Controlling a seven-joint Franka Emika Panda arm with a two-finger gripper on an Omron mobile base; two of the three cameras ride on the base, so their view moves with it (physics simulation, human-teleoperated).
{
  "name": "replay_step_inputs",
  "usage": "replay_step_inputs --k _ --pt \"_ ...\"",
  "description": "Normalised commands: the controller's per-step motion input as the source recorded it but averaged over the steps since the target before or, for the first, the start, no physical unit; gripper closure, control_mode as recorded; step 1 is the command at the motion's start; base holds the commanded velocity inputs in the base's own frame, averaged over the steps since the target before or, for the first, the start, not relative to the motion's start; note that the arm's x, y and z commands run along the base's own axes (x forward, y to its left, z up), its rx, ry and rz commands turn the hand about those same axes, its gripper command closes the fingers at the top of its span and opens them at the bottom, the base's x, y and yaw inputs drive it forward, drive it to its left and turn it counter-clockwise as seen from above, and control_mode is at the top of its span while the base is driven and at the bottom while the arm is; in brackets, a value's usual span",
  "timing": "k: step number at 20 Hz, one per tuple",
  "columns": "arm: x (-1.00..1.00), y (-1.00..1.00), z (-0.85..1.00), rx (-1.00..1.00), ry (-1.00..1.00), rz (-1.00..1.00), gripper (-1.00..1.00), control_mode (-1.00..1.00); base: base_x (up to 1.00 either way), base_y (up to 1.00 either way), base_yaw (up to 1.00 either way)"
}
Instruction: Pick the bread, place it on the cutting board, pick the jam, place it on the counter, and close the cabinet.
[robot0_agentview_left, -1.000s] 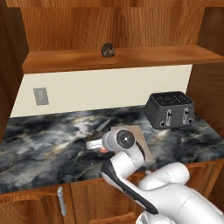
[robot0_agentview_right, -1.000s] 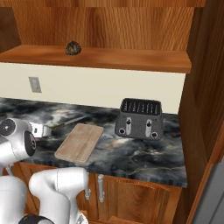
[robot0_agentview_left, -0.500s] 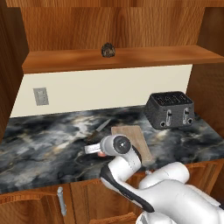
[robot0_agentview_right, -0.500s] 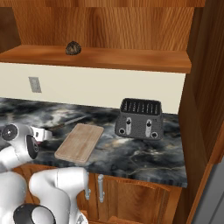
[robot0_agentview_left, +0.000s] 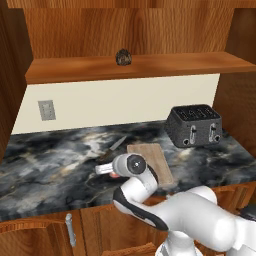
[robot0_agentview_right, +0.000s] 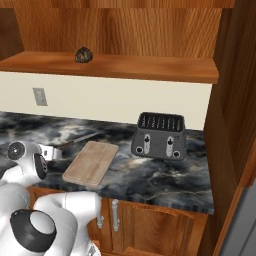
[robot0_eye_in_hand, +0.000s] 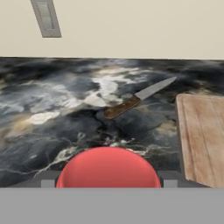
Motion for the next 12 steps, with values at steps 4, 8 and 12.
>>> replay_step_inputs --k 4,8,12 --pt "0.14 0.01 -0.16 0.0 -0.02 0.0 1.0 -1.0 0.0 0.0 0.0" --pt "0.09 0.01 -0.16 0.0 -0.03 0.0 1.0 -1.0 0.0 0.0 0.0" --pt "0.08 0.03 -0.13 0.0 -0.04 0.0 1.0 -1.0 0.0 0.0 0.0"
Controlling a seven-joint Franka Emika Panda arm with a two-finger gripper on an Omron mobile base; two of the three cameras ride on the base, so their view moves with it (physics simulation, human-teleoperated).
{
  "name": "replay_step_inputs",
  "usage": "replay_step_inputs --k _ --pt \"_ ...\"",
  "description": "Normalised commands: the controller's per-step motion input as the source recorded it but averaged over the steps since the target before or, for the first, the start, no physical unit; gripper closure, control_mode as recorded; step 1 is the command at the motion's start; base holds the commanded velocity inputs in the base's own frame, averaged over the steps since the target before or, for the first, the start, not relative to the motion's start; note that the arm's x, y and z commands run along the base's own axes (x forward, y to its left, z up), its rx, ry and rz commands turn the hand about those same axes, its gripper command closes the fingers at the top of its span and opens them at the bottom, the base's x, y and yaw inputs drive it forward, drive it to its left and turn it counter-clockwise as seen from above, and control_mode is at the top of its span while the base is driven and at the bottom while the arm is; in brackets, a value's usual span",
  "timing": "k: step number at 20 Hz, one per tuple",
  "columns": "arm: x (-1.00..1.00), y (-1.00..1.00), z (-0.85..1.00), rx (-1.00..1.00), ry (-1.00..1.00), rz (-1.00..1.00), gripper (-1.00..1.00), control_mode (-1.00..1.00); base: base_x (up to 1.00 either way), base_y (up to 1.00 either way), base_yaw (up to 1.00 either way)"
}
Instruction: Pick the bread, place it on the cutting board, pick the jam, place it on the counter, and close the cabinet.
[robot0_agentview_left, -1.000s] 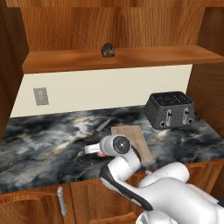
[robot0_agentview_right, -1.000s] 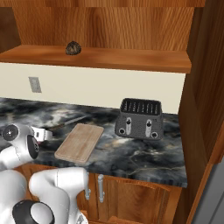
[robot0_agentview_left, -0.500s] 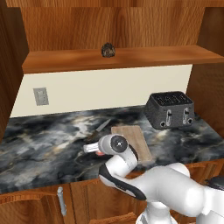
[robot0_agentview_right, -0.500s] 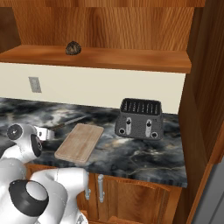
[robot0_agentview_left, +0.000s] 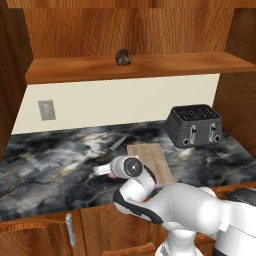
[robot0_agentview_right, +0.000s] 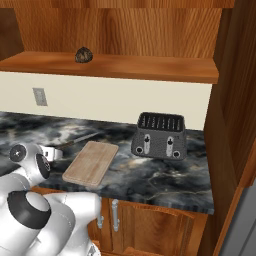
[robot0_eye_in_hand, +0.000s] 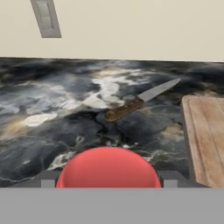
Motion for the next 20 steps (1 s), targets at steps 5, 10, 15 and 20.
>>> replay_step_inputs --k 5,10,15,20 --pt "0.05 0.0 -0.07 0.0 -0.05 0.0 1.0 -1.0 0.0 0.0 0.0" --pt "0.04 0.0 -0.09 0.0 -0.03 0.0 1.0 -1.0 0.0 0.0 0.0" --pt "0.0 0.0 -0.13 0.0 0.0 0.0 1.0 -1.0 0.0 0.0 0.0" --pt "0.0 0.0 -0.15 0.0 0.0 0.0 1.0 -1.0 0.0 0.0 0.0"
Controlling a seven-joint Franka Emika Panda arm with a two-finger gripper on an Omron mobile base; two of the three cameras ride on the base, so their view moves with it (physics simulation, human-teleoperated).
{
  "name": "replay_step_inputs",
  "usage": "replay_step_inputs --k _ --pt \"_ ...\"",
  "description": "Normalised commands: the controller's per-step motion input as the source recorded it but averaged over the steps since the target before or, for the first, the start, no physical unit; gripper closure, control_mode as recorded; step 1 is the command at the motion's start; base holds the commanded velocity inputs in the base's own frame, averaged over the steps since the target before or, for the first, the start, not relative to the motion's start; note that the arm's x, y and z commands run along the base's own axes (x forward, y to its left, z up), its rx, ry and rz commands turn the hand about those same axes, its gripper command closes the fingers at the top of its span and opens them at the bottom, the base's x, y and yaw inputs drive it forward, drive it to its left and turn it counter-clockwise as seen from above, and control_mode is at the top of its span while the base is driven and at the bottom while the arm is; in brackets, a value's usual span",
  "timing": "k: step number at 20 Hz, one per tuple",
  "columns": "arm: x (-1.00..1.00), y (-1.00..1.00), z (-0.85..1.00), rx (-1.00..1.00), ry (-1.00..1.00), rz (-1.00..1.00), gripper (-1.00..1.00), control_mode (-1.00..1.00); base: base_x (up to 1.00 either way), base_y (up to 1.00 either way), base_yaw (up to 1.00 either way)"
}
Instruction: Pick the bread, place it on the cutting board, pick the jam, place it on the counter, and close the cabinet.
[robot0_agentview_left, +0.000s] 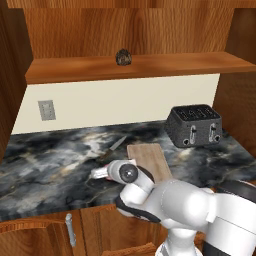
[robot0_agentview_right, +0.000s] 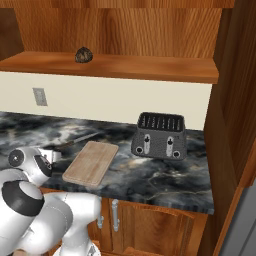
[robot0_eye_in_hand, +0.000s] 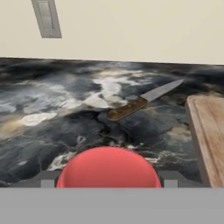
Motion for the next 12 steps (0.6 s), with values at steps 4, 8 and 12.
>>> replay_step_inputs --k 4,8,12 --pt "0.0 0.0 -0.17 0.0 0.0 0.0 1.0 -1.0 0.0 0.0 0.0" --pt "0.0 0.0 -0.18 0.0 0.0 0.0 1.0 -1.0 0.0 0.0 0.0" --pt "0.0 0.0 -0.16 0.0 0.0 0.0 1.0 -1.0 0.0 0.0 0.0"
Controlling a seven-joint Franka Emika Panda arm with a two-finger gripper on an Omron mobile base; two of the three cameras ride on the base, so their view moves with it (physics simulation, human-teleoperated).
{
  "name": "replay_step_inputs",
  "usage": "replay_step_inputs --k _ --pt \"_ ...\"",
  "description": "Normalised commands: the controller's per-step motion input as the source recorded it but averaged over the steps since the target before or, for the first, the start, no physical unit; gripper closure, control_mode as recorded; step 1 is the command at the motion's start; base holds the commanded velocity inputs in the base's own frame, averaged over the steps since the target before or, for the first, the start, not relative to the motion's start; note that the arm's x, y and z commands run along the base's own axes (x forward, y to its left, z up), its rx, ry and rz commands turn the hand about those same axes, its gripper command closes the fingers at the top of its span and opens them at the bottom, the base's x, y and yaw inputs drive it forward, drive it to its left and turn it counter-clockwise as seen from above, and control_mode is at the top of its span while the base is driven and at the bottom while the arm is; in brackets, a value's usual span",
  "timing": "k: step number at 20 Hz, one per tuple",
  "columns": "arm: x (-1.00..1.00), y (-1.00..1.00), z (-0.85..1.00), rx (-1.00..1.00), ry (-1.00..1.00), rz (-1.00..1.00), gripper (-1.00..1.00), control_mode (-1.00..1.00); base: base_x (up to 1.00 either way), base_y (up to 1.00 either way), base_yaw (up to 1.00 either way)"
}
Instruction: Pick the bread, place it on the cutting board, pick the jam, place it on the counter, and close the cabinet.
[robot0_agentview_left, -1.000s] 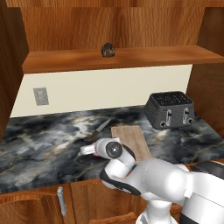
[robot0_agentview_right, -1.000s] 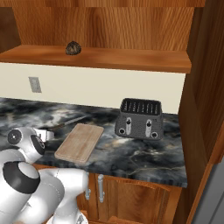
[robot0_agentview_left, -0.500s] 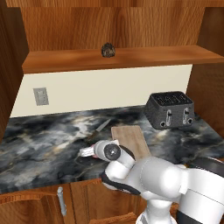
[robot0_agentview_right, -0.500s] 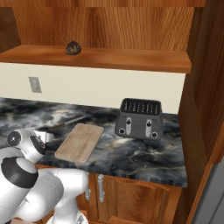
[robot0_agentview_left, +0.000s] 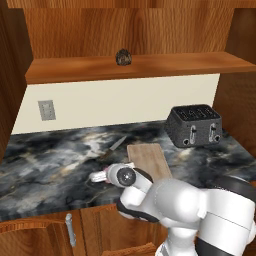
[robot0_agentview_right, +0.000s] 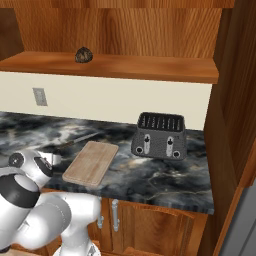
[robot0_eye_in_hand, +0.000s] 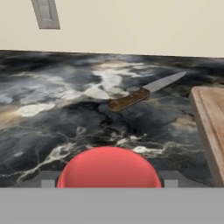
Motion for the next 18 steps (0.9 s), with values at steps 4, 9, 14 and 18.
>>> replay_step_inputs --k 4,9,14,18 --pt "0.0 0.0 -0.17 0.0 0.0 0.0 1.0 -1.0 0.0 0.0 0.0" --pt "0.05 0.0 -0.21 0.0 0.0 0.0 1.0 -1.0 0.0 0.0 0.0" --pt "0.12 0.0 -0.12 0.0 -0.02 0.0 1.0 -1.0 0.0 0.0 0.0" --pt "0.16 0.0 -0.06 0.0 -0.03 0.0 1.0 -1.0 0.0 0.0 0.0"
